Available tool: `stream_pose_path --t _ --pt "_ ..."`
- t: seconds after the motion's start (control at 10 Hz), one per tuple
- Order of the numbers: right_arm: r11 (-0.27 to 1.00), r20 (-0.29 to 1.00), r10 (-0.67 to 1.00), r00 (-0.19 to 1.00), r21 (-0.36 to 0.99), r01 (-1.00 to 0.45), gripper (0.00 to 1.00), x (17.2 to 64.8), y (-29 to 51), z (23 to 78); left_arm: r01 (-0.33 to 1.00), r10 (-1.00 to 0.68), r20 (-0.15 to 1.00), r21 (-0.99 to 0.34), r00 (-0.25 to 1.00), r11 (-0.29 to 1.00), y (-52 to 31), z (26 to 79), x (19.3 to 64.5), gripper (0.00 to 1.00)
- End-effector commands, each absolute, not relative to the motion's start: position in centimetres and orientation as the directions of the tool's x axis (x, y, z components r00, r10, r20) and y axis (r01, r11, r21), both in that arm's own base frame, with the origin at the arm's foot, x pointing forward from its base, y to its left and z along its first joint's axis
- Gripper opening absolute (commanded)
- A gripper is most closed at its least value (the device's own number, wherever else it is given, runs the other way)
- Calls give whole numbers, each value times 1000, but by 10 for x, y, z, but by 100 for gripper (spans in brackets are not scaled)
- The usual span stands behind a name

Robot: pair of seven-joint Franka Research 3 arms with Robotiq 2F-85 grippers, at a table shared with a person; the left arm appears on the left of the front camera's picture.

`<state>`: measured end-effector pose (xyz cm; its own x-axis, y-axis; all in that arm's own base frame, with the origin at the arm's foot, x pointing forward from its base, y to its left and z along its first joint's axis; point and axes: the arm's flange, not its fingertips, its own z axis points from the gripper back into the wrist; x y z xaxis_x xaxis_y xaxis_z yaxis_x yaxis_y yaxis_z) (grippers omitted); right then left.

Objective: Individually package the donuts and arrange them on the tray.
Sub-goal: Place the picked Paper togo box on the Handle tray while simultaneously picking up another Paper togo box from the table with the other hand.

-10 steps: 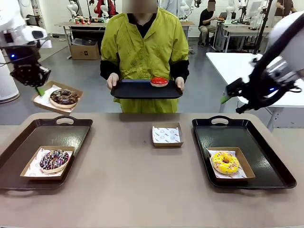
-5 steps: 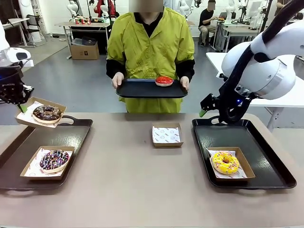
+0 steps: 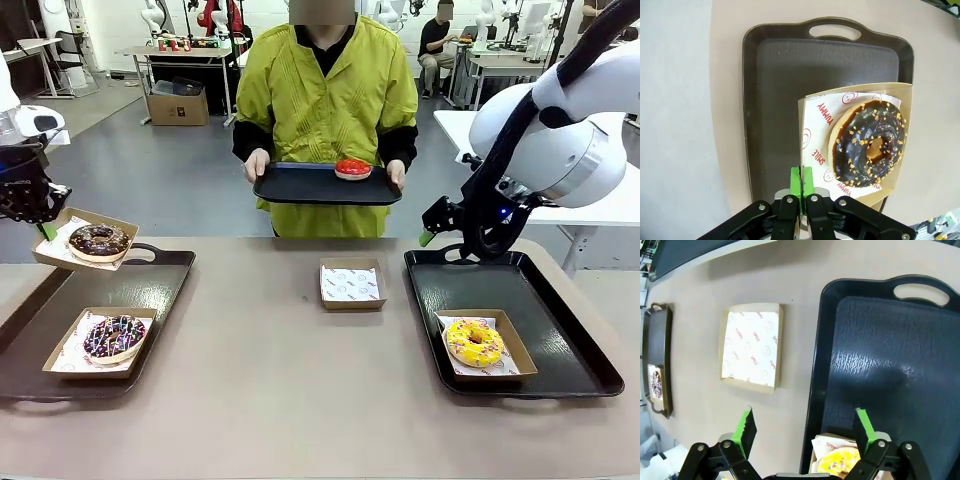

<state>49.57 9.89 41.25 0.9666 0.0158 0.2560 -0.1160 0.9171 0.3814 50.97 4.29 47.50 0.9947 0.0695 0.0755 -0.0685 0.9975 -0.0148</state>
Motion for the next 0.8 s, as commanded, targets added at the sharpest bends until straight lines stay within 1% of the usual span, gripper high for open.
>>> stream_pose_path --t 0.0,0.3,0.4,0.5,0.6,0.7 --pt "922 264 10 965 371 -111 100 499 101 411 -65 66 74 -14 995 998 43 478 509 1" --pt "917 254 16 967 381 -116 100 496 99 411 -68 69 76 -15 995 998 43 475 510 1" --pt "947 242 59 968 295 -131 100 504 125 409 -86 87 58 -18 995 996 50 468 520 1" --pt "963 239 69 968 238 -127 100 511 144 406 -80 81 48 -21 996 997 56 462 522 1" --pt "968 219 71 973 221 -121 100 521 160 399 -98 99 51 -28 994 995 64 459 527 1" --pt "972 211 83 974 200 -127 100 528 175 392 -87 88 54 -26 995 996 70 456 532 1"
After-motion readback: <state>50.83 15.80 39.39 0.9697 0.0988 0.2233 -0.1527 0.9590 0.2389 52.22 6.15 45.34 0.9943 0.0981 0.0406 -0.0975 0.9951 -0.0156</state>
